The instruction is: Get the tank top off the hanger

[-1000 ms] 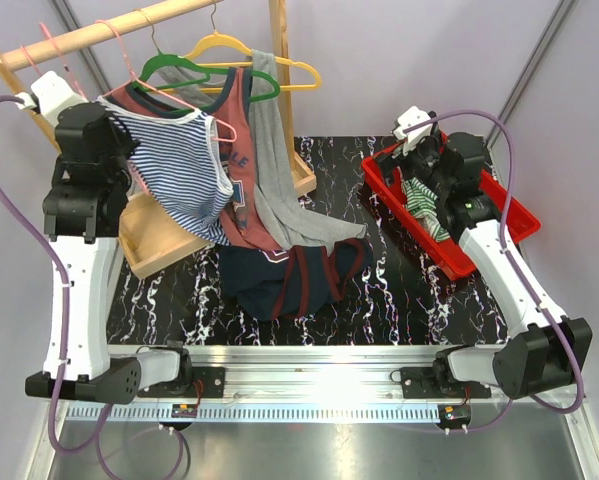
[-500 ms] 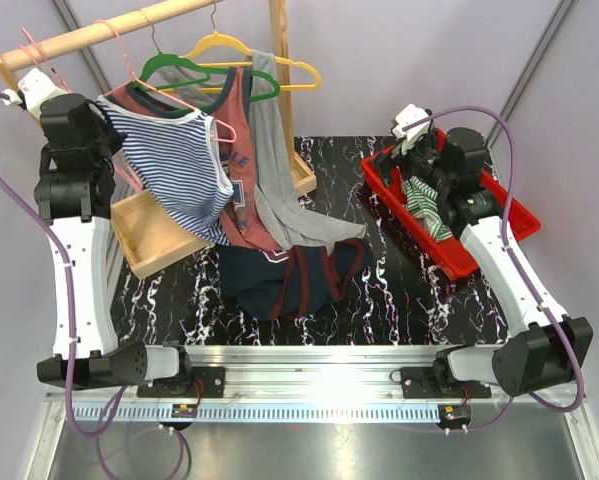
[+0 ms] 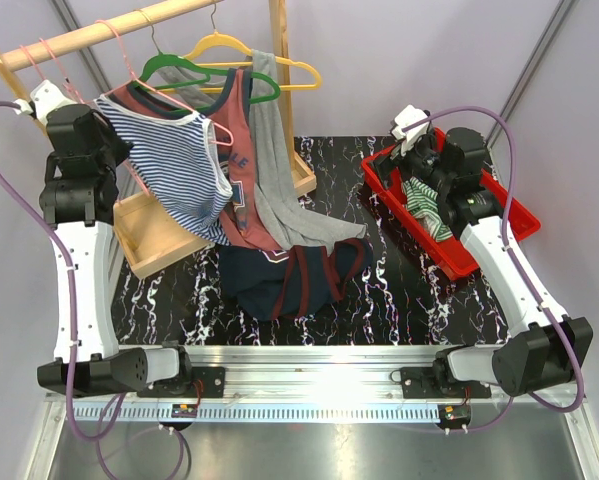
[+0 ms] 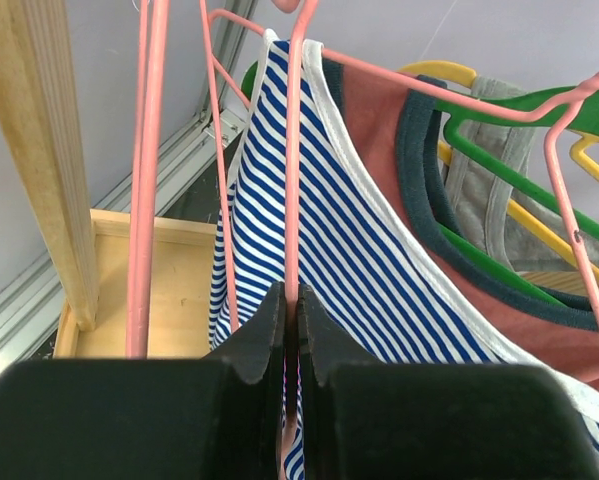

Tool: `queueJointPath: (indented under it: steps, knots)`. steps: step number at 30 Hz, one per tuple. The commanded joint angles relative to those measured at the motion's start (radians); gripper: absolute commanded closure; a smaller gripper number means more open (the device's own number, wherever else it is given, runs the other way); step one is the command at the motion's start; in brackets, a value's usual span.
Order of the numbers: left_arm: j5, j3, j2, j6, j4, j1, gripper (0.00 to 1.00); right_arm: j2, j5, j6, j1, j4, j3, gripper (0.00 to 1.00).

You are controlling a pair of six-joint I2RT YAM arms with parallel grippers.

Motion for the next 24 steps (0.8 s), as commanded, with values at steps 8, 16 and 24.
queueJointPath:
  steps: [8,16,24]
  knots:
    - [0.054,-0.013,-0.068,-0.028,0.052,0.009,0.50,-0.030,-0.123,-0.064,-0.003,-0.042,0.009,0.00]
    - [0.129,0.069,-0.103,-0.074,0.015,0.011,0.25,-0.047,-0.345,-0.217,-0.001,-0.171,-0.020,0.00]
    - [0.192,0.027,-0.214,-0.071,-0.035,0.011,0.10,0.014,-0.557,-0.567,0.032,-0.470,-0.035,0.00]
